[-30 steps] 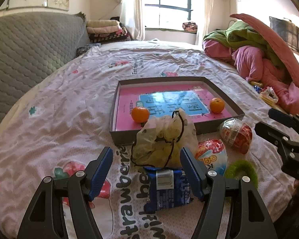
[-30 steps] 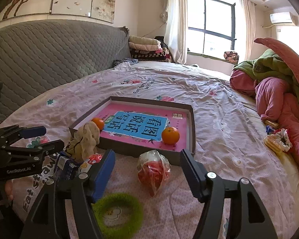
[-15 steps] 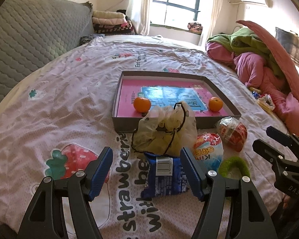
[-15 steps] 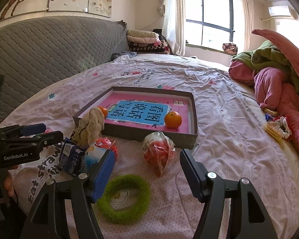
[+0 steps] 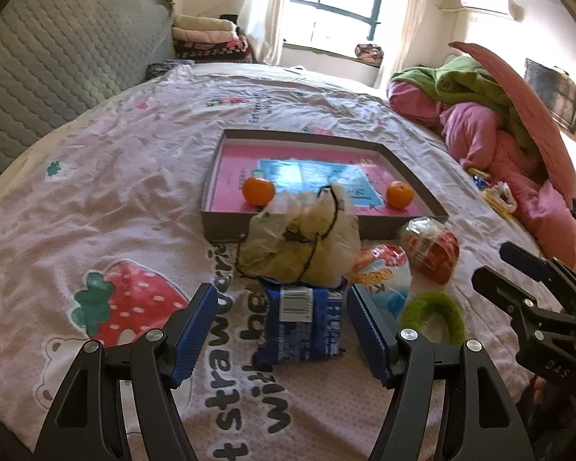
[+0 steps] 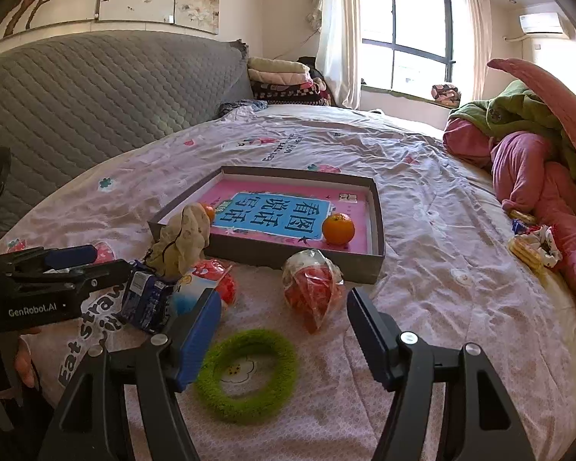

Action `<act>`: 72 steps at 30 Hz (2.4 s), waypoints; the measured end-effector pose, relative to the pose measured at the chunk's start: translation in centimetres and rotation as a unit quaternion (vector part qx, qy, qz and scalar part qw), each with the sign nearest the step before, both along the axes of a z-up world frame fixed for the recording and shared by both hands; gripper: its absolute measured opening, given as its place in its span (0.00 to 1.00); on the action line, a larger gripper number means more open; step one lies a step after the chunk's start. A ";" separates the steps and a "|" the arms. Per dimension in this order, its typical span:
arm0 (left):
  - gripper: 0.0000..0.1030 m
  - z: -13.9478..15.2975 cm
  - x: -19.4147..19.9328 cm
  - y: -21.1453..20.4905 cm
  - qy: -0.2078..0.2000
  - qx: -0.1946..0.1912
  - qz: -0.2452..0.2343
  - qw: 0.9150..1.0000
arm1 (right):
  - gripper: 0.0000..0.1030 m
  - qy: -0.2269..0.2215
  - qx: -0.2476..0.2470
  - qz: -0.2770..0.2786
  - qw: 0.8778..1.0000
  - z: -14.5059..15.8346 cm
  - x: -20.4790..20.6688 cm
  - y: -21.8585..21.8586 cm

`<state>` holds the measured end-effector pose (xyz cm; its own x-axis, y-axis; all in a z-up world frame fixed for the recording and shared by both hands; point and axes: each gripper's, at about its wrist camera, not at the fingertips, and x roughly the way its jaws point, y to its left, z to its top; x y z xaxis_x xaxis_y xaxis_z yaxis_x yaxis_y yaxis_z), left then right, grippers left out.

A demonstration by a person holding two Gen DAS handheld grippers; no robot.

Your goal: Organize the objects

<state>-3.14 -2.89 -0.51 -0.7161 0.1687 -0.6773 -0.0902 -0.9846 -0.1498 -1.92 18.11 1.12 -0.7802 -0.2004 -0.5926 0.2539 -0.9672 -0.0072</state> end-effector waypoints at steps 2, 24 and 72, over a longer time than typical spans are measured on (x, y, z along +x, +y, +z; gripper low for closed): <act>0.69 -0.1 0.0 0.3 0.000 -0.005 -0.004 1.000 | 0.66 -0.002 0.001 0.000 1.000 0.0 -0.1 0.0; 0.69 -0.8 0.3 1.4 -0.028 -0.016 -0.024 0.999 | 0.66 -0.033 0.000 -0.008 0.999 -1.2 -0.1 0.3; 0.69 -2.7 0.3 1.9 -0.084 -0.033 -0.030 0.995 | 0.66 -0.092 0.022 -0.009 0.995 -3.8 0.5 -0.3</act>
